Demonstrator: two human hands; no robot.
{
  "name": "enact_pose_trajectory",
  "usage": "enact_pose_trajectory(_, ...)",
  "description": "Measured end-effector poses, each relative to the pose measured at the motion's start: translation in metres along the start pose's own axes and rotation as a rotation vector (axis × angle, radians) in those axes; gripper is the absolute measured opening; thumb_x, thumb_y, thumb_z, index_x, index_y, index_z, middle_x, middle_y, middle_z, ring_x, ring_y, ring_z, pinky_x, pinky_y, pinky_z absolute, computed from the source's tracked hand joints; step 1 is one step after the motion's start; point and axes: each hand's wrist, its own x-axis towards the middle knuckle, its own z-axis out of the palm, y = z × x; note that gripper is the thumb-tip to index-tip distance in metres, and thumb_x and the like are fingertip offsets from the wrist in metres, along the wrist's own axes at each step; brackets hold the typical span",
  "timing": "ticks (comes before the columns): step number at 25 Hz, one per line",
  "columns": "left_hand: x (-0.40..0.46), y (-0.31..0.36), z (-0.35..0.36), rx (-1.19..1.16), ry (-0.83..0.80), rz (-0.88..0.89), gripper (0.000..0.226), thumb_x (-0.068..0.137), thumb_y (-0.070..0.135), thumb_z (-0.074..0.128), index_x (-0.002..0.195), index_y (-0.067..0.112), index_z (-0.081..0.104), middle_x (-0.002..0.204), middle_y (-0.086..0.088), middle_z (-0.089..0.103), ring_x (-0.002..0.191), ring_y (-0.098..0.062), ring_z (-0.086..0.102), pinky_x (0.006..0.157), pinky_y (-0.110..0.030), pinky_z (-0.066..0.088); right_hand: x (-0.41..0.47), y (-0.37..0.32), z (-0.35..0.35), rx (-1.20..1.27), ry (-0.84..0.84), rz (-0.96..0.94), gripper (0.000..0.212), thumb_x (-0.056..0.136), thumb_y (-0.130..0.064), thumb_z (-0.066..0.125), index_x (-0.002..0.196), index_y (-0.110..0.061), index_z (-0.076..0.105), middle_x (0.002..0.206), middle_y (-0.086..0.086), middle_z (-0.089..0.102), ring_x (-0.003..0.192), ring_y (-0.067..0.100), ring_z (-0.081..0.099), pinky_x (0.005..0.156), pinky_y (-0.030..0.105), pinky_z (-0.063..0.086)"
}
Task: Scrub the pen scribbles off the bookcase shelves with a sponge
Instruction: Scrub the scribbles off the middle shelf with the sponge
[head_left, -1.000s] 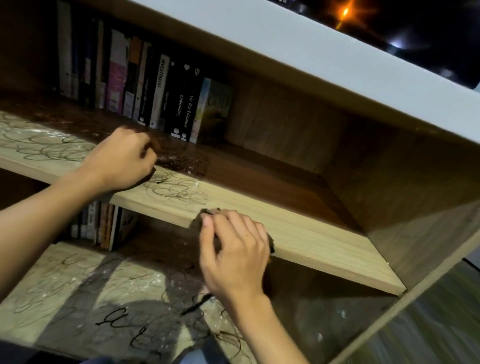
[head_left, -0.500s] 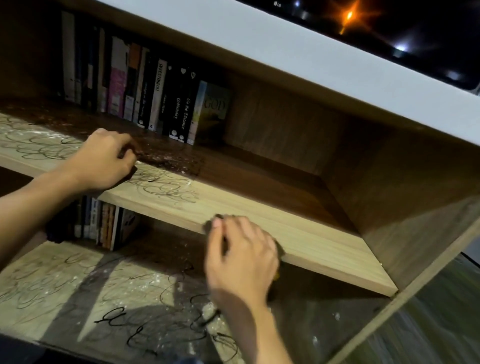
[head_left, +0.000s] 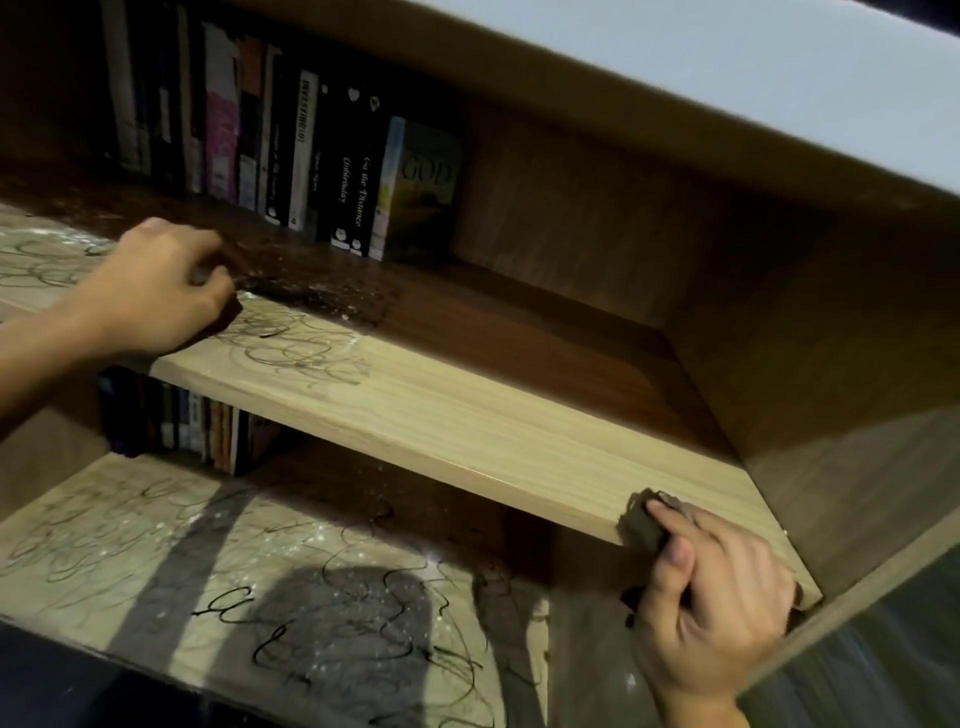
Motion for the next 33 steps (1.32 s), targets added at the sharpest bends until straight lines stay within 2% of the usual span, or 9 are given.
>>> enact_pose_trajectory(3,-0.004,0.017,0.006,0.024,0.042,0.064,0.012,0.089,0.003,0.058,0.095,-0.003,0.066,0.089,-0.026,0.063,0.093,-0.043,0.054,0.081,-0.046,0.042,0.004,-0.048,0.018,0.000,0.001,0.230,0.042,0.101,-0.028,0.037,0.083,-0.017,0.073,0.080,0.003,0.069,0.078,0.017,0.055,0.072,0.033,0.033)
enact_pose_trajectory(5,-0.002,0.023,0.008,0.000,0.010,0.086,0.013,0.089,0.005,0.057,0.096,-0.001,0.066,0.088,-0.025,0.062,0.094,-0.043,0.052,0.081,-0.045,0.041,0.007,-0.107,0.043,0.053,-0.150,0.164,0.044,0.101,-0.034,0.032,0.088,-0.020,0.072,0.085,-0.002,0.067,0.081,0.014,0.053,0.075,0.030,0.033)
enact_pose_trajectory(9,-0.006,0.017,0.007,-0.039,0.007,0.086,0.020,0.091,0.011,0.053,0.101,0.003,0.068,0.091,-0.024,0.065,0.095,-0.042,0.055,0.086,-0.045,0.042,0.016,-0.194,0.072,0.150,-0.374,0.004,0.027,0.099,-0.036,0.040,0.101,-0.030,0.067,0.095,-0.009,0.063,0.087,0.014,0.055,0.077,0.033,0.039)
enact_pose_trajectory(13,-0.005,0.019,0.006,-0.133,-0.054,0.168,0.021,0.091,0.013,0.052,0.102,0.010,0.070,0.092,-0.014,0.066,0.096,-0.033,0.053,0.086,-0.038,0.041,0.020,-0.203,0.077,0.130,-0.372,0.011,0.021,0.095,-0.034,0.048,0.101,-0.031,0.068,0.095,-0.010,0.064,0.085,0.014,0.056,0.075,0.031,0.038)
enact_pose_trajectory(16,-0.002,0.002,0.001,-0.193,-0.069,0.258,0.027,0.092,0.021,0.046,0.104,0.013,0.069,0.084,-0.001,0.057,0.087,-0.020,0.046,0.081,-0.030,0.036,0.015,-0.207,0.087,0.105,-0.289,0.051,0.022,0.092,-0.032,0.050,0.091,-0.027,0.072,0.086,-0.008,0.067,0.078,0.012,0.055,0.071,0.029,0.033)
enact_pose_trajectory(19,0.005,-0.031,-0.003,-0.212,-0.092,0.325,0.019,0.095,0.019,0.050,0.106,0.019,0.066,0.081,0.008,0.049,0.085,-0.014,0.041,0.081,-0.034,0.040,0.011,-0.208,0.092,0.052,-0.184,0.052,0.026,0.089,-0.031,0.050,0.082,-0.023,0.074,0.080,-0.005,0.067,0.076,0.014,0.057,0.069,0.029,0.031)
enact_pose_trajectory(23,0.024,-0.084,-0.004,-0.255,-0.112,0.369,0.024,0.096,0.030,0.044,0.109,0.024,0.064,0.087,0.007,0.057,0.090,-0.015,0.048,0.084,-0.036,0.044,0.012,-0.219,0.097,0.041,-0.114,0.089,0.027,0.091,-0.028,0.047,0.085,-0.021,0.073,0.081,-0.004,0.066,0.080,0.016,0.059,0.073,0.034,0.035)
enact_pose_trajectory(30,0.027,-0.094,-0.009,-0.440,-0.213,0.462,0.027,0.098,0.028,0.042,0.120,0.025,0.059,0.107,0.005,0.062,0.107,-0.016,0.049,0.097,-0.032,0.039,0.026,-0.244,0.094,-0.167,-0.306,0.363,0.035,0.095,-0.041,0.035,0.089,-0.025,0.066,0.079,-0.011,0.057,0.079,0.016,0.054,0.071,0.035,0.032)
enact_pose_trajectory(33,0.029,-0.102,-0.008,-0.480,-0.234,0.501,0.028,0.098,0.028,0.042,0.121,0.024,0.058,0.111,0.006,0.062,0.109,-0.014,0.046,0.094,-0.032,0.043,0.039,-0.257,0.086,-0.137,-0.404,0.424,0.039,0.095,-0.050,0.033,0.090,-0.028,0.065,0.082,-0.014,0.062,0.082,0.008,0.057,0.071,0.037,0.042)
